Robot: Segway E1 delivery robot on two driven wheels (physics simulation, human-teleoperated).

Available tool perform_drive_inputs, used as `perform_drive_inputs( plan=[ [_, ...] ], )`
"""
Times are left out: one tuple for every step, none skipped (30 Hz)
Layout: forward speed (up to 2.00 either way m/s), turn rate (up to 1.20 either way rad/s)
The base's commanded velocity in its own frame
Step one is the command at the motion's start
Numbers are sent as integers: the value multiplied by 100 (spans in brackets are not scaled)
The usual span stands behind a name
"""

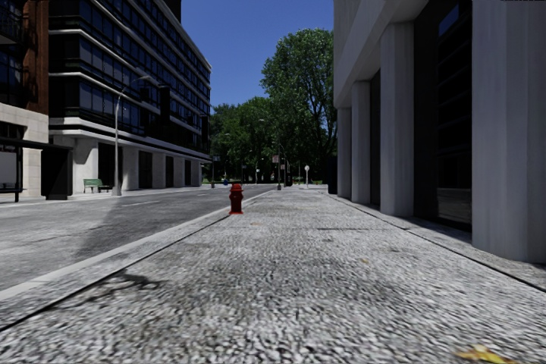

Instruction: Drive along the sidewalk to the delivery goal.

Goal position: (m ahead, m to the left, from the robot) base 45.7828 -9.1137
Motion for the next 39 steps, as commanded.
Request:
perform_drive_inputs(
  plan=[
    [200,0],
    [200,0],
    [200,0],
    [200,0],
    [200,0],
    [200,0],
    [200,-8],
    [200,-8],
    [200,-16],
    [200,-20],
    [200,-21],
    [200,-21],
    [200,-22],
    [200,-22],
    [200,-22],
    [200,-22],
    [200,-23],
    [200,-25],
    [200,-25],
    [200,-27],
    [200,-28],
    [200,-28],
    [200,-28],
    [200,-28],
    [200,-24],
    [200,-20],
    [200,-20],
    [200,-18],
    [200,-18],
    [200,-18],
    [200,-18],
    [200,-18],
    [200,-18],
    [200,-18],
    [200,-18],
    [200,-18],
    [200,-18],
    [200,-18],
    [200,-19]
  ],
)
